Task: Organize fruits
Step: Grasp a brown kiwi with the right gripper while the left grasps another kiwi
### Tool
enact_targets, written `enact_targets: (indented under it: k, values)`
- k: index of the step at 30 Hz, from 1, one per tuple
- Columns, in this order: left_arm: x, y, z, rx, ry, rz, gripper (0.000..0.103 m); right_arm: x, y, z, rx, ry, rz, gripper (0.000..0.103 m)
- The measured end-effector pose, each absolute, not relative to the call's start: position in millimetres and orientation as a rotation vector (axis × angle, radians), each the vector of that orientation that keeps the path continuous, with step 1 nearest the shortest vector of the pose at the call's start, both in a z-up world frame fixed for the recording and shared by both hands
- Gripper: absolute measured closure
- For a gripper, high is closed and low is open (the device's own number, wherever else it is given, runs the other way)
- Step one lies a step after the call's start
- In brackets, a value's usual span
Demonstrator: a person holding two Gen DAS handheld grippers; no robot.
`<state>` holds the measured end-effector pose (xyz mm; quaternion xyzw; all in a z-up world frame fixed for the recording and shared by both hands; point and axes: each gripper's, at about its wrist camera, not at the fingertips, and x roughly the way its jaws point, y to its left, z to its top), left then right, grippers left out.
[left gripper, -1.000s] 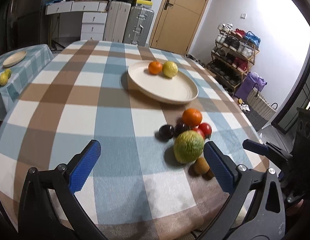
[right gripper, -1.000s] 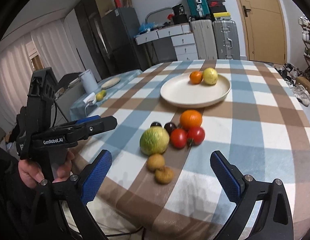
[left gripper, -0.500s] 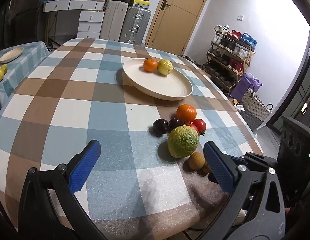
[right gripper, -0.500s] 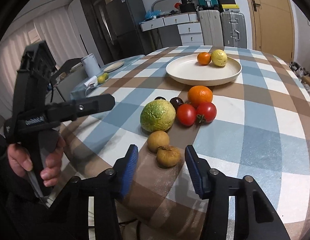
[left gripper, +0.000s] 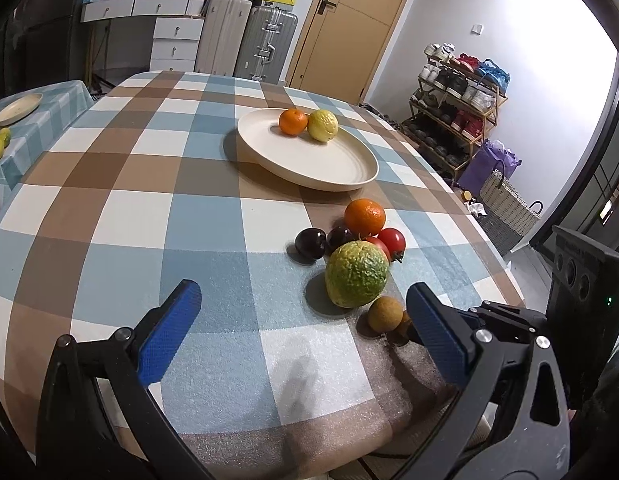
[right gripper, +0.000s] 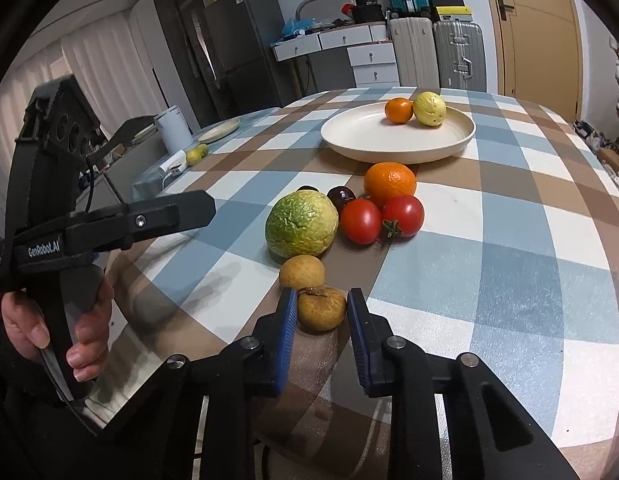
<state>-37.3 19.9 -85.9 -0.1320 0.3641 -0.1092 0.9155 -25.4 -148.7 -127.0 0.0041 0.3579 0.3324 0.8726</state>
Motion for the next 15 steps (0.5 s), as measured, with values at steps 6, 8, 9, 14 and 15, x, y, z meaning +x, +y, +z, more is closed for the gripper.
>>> enact_targets:
  k: [6, 8, 9, 14, 15]
  values:
    - [-37, 18, -88, -0.269, 0.758, -0.224, 0.001, -26, -159, -123, 0.067, 0.725, 0.697, 0.077]
    - [-37, 16, -88, -0.269, 0.766, -0.226, 0.001, -27, -162, -121, 0.078, 0.719, 0.695, 0.077]
    - [-37, 14, -88, -0.266, 0.768, -0.231, 0.001, -27, -163, -120, 0.084, 0.715, 0.692, 0.077]
    - [-36, -2, -90, -0.251, 0.802, -0.267, 0.001, -33, -172, -110, 0.095, 0.668, 0.665, 0.077]
    - [-36, -6, -91, -0.246, 0.812, -0.273, 0.001, -33, -175, -108, 0.099, 0.658, 0.657, 0.077]
